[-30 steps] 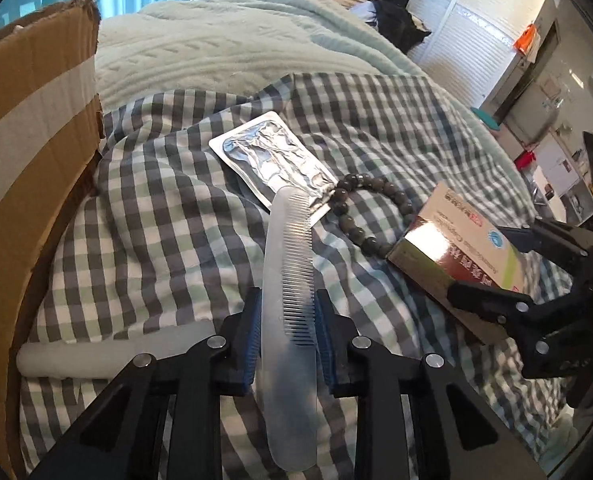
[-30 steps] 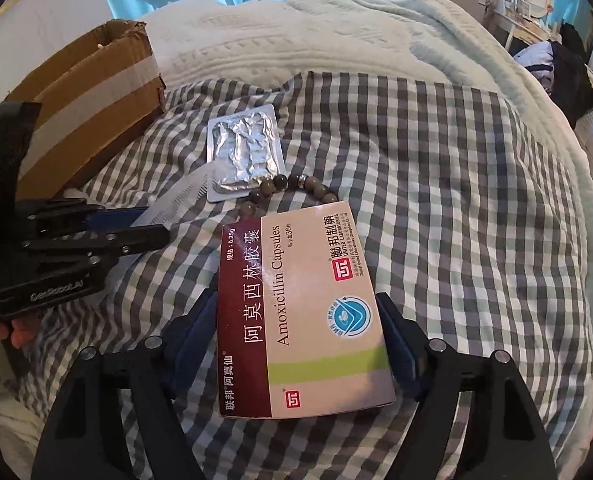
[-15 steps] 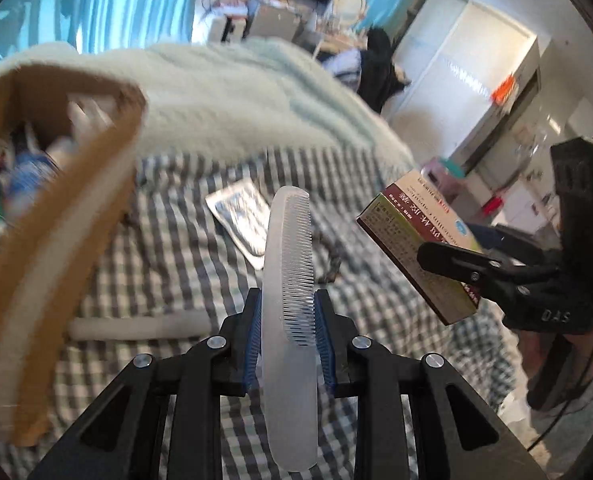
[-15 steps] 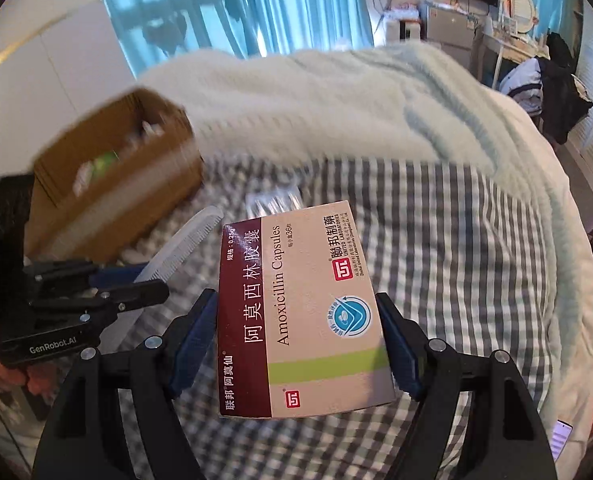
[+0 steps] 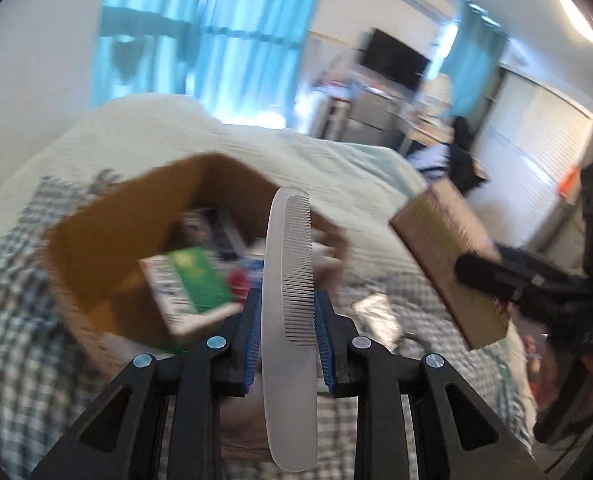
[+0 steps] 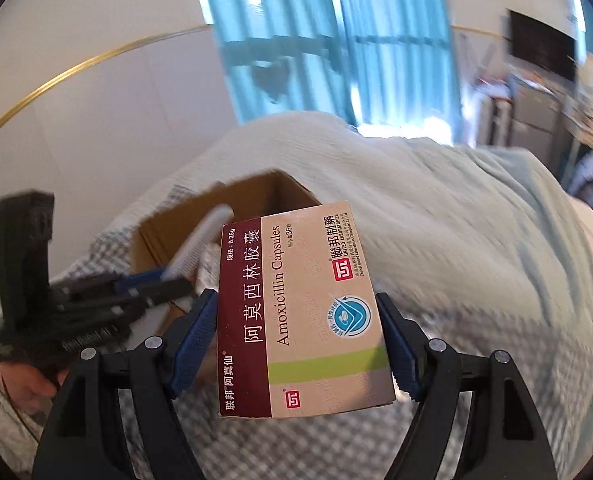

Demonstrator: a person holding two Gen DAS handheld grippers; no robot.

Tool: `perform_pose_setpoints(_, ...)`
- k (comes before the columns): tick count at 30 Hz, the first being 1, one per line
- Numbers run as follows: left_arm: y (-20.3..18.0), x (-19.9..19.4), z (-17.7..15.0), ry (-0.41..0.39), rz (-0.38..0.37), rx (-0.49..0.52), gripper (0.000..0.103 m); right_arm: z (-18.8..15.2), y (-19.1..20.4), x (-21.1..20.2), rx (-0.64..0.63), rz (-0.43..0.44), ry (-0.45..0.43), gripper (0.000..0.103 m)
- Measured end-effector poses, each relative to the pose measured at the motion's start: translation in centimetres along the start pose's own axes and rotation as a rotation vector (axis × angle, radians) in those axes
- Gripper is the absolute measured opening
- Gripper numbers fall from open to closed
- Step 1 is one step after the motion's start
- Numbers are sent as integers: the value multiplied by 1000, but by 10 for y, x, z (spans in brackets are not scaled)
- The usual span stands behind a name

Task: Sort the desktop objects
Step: 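Carry the comb and amoxicillin box to the cardboard box and release them inside, then grasp the white tube with the left gripper while the right grasps the bead bracelet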

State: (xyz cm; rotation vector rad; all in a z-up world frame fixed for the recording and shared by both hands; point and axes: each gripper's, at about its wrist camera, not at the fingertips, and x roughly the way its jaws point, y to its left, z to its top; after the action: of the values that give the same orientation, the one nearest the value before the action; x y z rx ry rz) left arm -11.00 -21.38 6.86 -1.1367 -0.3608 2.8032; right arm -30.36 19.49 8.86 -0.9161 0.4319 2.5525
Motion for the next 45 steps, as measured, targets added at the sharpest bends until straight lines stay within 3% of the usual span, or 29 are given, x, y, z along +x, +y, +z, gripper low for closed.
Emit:
perform_pose_setpoints(3, 19, 4, 1, -8, 71, -1, 25, 21, 18, 41, -13, 45, 25, 76)
perform_pose_setpoints(8, 41, 27, 2, 47, 85, -53, 29, 31, 19, 76, 51, 102, 43, 79)
perform_pose_setpoints(9, 44, 32, 1, 66, 86, -68, 32, 31, 16, 74, 60, 99, 24, 83)
perform_pose_setpoints(10, 46, 33, 0, 73, 85, -75, 42, 32, 13, 72, 64, 95, 10, 91)
perform_pose_setpoints(11, 47, 34, 0, 70, 100, -80, 59, 34, 11, 68, 69, 89, -9, 92)
perform_pose_setpoints(13, 48, 31, -2, 47, 122, -85, 70, 31, 3, 57, 74, 69, -35, 92)
perform_pose_setpoints(19, 39, 20, 2, 30, 123, -117, 70, 9, -29, 22, 70, -62, -48, 92)
perform_pose_setpoints(22, 20, 16, 1, 22, 119, -74, 73, -23, -51, 3, 59, -184, -21, 92)
perform_pose_setpoints(24, 1, 14, -1, 20, 100, -40, 73, -42, -65, -6, 90, -221, 2, 92)
perform_pose_setpoints(30, -54, 23, -19, 72, 11, 34, 75, -97, -112, -19, 223, -278, 74, 92)
perform_pose_setpoints(38, -109, 71, -65, 239, -62, 108, 75, -145, -151, -4, 308, -309, 153, 92)
perform_pose_setpoints(42, -121, 101, -93, 305, -40, 147, 75, -160, -161, 8, 319, -301, 179, 92)
perform_pose_setpoints(45, -118, 122, -110, 336, -1, 116, 75, -168, -169, 16, 324, -304, 194, 92)
